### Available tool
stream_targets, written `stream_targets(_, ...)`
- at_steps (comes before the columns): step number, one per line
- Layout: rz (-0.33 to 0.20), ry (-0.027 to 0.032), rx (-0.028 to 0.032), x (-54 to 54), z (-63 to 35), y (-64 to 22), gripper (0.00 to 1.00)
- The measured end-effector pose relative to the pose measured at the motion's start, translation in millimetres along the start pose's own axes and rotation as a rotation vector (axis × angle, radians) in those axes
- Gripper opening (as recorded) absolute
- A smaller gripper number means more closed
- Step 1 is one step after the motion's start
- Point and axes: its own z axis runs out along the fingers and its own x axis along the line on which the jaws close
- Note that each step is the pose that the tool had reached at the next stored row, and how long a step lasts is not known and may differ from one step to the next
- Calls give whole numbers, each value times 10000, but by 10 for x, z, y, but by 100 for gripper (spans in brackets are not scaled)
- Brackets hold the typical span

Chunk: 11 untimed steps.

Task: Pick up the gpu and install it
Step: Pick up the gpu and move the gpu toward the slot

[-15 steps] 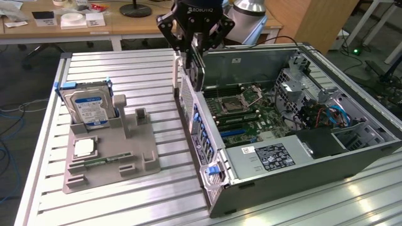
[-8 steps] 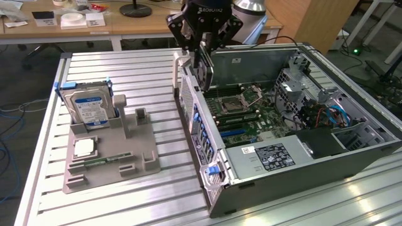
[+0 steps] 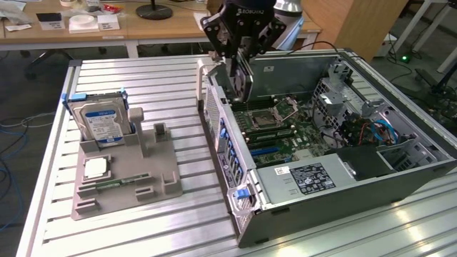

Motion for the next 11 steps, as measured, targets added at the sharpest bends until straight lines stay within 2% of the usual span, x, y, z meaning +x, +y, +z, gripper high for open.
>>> stream_targets(6, -1, 0, 0, -130, 0, 0, 28)
stream_targets(7, 0, 1, 0, -182, 0, 0, 28)
stream_targets(10, 0, 0, 0, -488, 1, 0, 28)
stream_targets(11, 0, 0, 0, -511, 1, 0, 28)
